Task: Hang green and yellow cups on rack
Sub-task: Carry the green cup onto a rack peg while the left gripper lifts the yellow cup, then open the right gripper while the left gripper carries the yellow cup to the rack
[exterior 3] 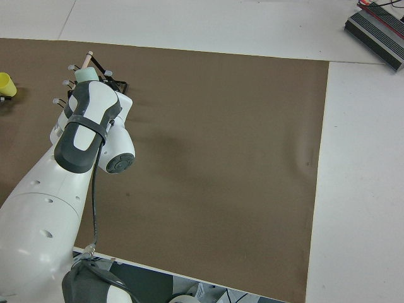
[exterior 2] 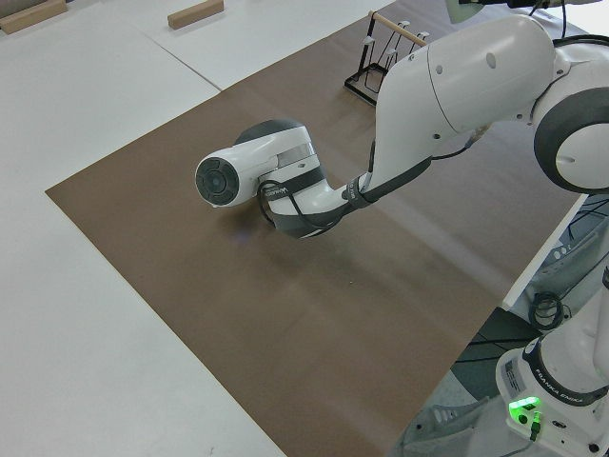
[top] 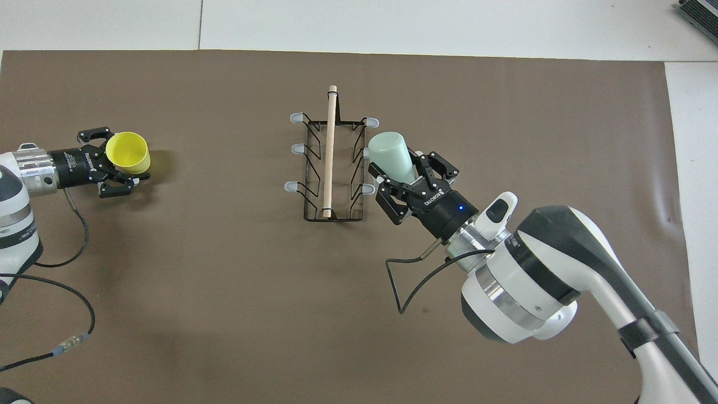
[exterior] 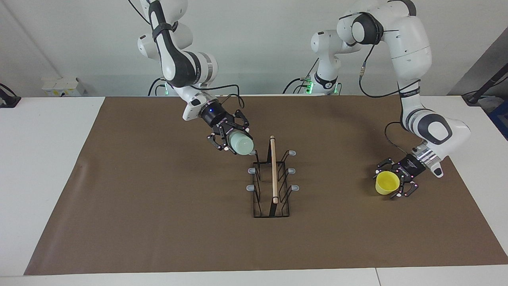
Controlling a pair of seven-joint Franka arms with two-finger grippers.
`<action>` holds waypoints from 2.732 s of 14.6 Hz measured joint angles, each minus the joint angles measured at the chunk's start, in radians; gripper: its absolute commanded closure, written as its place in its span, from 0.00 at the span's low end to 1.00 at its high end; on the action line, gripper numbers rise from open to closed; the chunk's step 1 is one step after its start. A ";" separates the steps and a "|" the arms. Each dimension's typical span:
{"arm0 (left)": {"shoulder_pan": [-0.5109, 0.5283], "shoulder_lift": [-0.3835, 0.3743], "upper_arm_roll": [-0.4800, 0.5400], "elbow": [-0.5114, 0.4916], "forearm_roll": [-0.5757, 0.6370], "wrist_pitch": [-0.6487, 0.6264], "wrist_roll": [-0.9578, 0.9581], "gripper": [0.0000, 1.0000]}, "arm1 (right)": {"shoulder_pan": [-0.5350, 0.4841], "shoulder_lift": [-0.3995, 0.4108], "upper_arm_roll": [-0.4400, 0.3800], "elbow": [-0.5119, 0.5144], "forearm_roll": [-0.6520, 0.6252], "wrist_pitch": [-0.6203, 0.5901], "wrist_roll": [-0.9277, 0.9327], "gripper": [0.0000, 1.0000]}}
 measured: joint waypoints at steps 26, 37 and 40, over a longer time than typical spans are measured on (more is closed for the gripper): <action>-0.115 -0.372 -0.319 -0.021 1.037 0.124 -0.162 1.00 | 0.032 0.122 0.002 -0.066 0.111 -0.271 -0.344 1.00; -0.121 -0.388 -0.628 -0.138 1.961 0.338 -0.771 1.00 | 0.027 0.167 -0.007 -0.061 0.113 -0.259 -0.387 0.00; -0.121 -0.417 -0.699 -0.179 2.096 0.336 -0.844 1.00 | 0.024 0.126 -0.007 -0.036 0.113 -0.123 -0.386 0.00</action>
